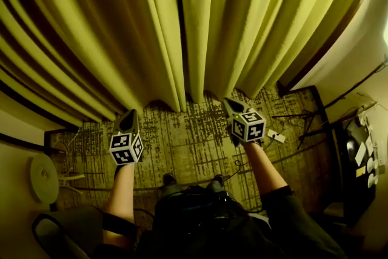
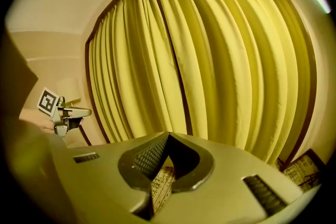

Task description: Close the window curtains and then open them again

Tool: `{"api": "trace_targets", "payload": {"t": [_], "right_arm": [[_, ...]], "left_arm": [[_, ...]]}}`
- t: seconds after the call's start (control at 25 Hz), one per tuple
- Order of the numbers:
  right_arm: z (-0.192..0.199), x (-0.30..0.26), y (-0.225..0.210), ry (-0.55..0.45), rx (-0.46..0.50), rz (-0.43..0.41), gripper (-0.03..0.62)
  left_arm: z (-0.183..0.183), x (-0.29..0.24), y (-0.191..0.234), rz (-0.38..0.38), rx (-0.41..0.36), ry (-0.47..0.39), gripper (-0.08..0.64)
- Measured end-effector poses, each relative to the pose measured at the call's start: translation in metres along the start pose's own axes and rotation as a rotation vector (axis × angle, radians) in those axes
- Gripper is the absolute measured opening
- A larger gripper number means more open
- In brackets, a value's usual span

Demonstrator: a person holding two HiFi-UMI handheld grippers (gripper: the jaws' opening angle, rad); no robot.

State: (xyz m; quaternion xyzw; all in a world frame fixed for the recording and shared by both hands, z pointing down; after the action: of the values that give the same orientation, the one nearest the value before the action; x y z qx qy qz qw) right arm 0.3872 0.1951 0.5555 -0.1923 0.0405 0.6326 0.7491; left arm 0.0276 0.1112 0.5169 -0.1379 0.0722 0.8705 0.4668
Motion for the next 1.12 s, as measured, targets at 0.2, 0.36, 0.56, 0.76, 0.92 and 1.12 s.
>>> {"api": "trace_targets", "payload": {"t": [0.2,0.36,0.56,0.76,0.92,1.12], "right_arm": [[0.001,0.012,-0.004,0.001,0.002,0.000,0.000],[0.000,0.016,-0.006,0.002,0.022,0.008,0.000],[-0.005,0.013,-0.011,0.007,0.029,0.009,0.000],[-0.012,0.011,-0.015,0.005,0.039,0.009,0.000],[-0.011,0.005,-0.015,0.013,0.038,0.006,0.000],[-0.010,-0.002,-0.009,0.020,0.039,-0.003,0.000]], "left_arm": [[-0.005,0.010,-0.008,-0.014,-0.008,-0.012,0.000],[-0.005,0.016,-0.009,-0.020,-0.005,-0.023,0.000],[-0.002,0.014,-0.008,-0.032,0.007,-0.024,0.000],[0.000,0.011,-0.011,-0.029,0.013,-0.020,0.000],[-0.002,0.010,-0.010,-0.027,0.008,-0.021,0.000],[-0.002,0.011,-0.001,-0.032,0.006,-0.018,0.000]]}}
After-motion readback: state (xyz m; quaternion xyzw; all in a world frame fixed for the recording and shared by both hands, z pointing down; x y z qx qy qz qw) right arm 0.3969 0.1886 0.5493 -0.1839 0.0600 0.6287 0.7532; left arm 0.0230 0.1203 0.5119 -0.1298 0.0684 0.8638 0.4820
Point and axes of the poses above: the fingertips, and each gripper's own axes: x backward along the fingers, y to its left, z out of its underside, the point moved 5 cm from there along x, backward along the fingers, and after that the axes turned 4 degrees about -y, right-handed, at the moved point
